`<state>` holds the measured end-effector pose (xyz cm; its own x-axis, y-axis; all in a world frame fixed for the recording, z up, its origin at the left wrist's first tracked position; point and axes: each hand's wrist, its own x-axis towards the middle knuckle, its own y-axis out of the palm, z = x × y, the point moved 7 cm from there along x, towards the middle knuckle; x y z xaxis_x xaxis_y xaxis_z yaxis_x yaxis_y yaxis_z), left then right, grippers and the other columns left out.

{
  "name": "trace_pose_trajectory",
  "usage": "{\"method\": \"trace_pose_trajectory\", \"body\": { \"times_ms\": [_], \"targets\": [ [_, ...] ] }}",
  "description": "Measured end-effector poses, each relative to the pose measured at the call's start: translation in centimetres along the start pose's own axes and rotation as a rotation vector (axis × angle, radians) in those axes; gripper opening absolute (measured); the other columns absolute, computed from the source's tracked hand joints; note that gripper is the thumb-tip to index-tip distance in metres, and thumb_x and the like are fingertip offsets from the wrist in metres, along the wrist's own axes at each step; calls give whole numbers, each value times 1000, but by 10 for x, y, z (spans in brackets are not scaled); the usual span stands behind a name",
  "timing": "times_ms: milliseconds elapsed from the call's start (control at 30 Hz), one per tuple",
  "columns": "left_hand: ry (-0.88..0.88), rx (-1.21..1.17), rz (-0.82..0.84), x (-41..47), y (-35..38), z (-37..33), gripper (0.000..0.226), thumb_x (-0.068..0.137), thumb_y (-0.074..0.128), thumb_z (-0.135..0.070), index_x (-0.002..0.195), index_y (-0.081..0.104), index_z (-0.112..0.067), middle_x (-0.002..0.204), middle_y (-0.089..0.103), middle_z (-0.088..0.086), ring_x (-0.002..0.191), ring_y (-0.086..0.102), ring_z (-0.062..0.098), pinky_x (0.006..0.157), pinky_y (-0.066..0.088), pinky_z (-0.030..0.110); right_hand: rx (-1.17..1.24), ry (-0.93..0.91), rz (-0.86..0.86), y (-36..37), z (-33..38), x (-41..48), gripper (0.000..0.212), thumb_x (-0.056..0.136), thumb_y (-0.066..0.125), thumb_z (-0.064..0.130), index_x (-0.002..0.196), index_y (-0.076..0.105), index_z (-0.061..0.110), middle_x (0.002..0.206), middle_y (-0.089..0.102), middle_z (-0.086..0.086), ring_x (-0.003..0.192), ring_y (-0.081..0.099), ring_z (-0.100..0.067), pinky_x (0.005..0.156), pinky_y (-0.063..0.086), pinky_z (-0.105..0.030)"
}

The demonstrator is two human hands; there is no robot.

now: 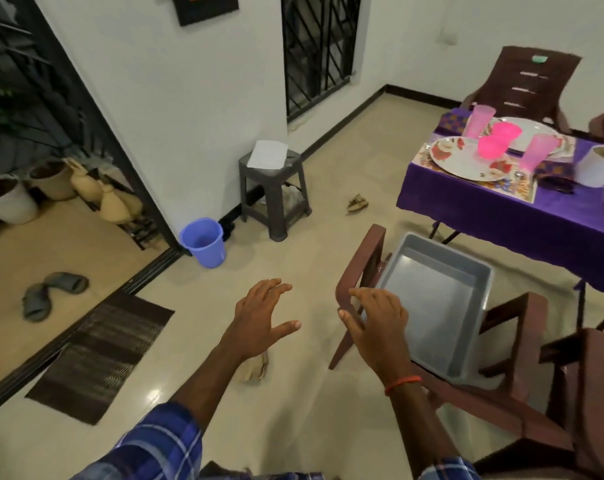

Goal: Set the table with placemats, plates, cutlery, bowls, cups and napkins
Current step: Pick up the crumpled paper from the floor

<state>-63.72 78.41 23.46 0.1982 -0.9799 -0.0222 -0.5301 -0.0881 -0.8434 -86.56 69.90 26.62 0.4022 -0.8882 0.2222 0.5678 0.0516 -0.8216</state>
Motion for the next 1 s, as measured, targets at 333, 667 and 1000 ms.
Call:
{"method": "trace_pose_trajectory", "body": {
  "times_ms": [333,667,1000],
  "targets": [
    [-138,-78,-32,-25,-36,101,73,87,69,-63,149,39,-39,156,36,-15,147,27,11,111,34,46,60,-91,141,84,91,6,37,88,73,43,122,63,34,119,60,14,121,46,-15,94,30,-33],
    [-263,-202,29,-37,-28,187,69,86,70,-61,145,41,-40,152,40,-19,144,30,10,110,35,48,165,38,413,182,118,-2,48,89,66,54,133,58,35,130,60,12,128,39,-15,105,39,-39],
    [-436,-264,112,1,-1,243,71,86,69,-65,146,40,-39,152,41,-18,143,32,13,112,34,50,255,198,697,278,92,38,48,93,67,42,137,54,30,135,58,6,132,40,-19,106,40,-35]
  ]
}}
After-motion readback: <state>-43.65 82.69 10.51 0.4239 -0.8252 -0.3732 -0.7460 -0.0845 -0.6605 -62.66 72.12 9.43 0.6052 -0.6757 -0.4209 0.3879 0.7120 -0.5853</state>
